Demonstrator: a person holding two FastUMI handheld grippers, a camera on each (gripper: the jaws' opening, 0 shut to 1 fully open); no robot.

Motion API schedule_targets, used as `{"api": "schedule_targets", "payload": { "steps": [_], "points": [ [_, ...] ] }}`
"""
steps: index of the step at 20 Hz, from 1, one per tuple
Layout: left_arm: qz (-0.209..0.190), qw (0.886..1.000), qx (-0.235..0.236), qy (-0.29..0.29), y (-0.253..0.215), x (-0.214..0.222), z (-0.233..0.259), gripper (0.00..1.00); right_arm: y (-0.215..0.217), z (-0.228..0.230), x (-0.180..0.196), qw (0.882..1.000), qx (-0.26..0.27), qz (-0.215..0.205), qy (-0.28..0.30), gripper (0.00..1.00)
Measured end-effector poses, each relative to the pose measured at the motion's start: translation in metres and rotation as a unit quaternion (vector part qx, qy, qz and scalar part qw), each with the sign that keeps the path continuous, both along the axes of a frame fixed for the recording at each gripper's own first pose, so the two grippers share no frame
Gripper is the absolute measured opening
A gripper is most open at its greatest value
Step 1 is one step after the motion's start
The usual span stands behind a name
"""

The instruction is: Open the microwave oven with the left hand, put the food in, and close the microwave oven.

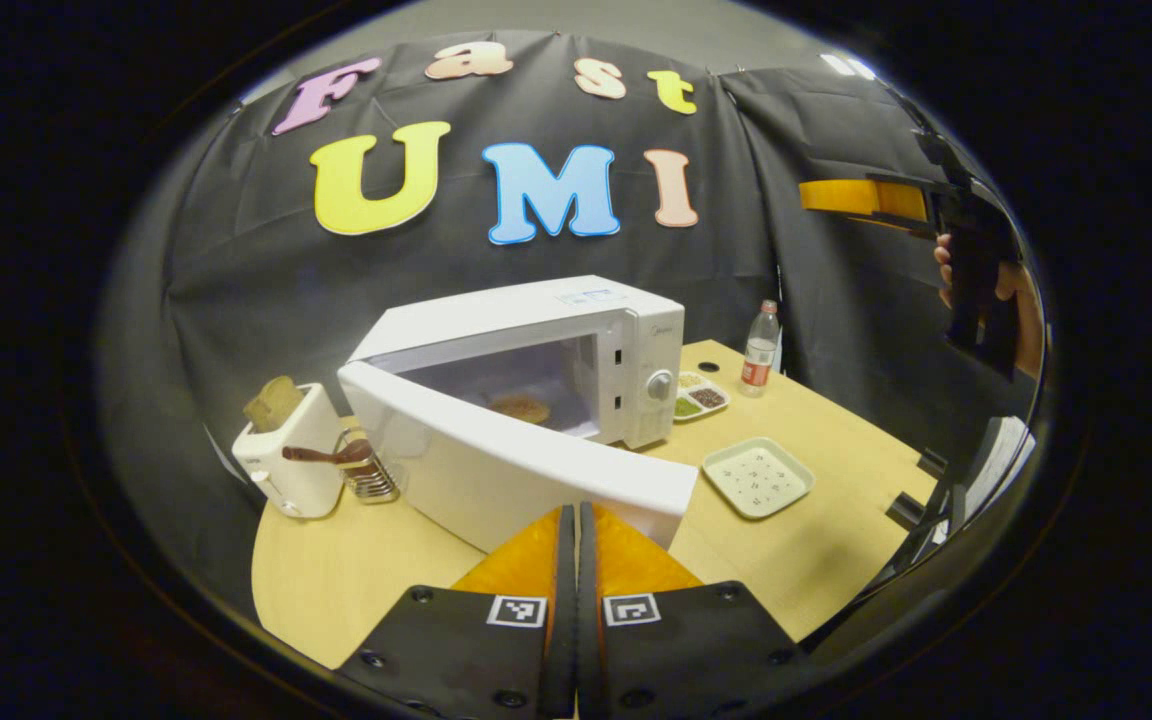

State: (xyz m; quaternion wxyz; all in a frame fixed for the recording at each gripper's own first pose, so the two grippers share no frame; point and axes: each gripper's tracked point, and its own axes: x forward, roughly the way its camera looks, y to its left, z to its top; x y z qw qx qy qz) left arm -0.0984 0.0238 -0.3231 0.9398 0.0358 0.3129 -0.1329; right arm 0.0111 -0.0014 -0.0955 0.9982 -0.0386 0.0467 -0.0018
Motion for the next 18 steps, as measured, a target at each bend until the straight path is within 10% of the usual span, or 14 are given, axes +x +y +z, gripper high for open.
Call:
{"api": "schedule_targets", "payload": {
  "steps": [18],
  "points": [
    [-0.027, 0.999, -0.02, -0.006, -0.051, 0.076, -0.013, 0.07, -0.061, -0.009, -0.002, 0.999, 0.005, -0.038, 0.018, 0.97]
  ]
}}
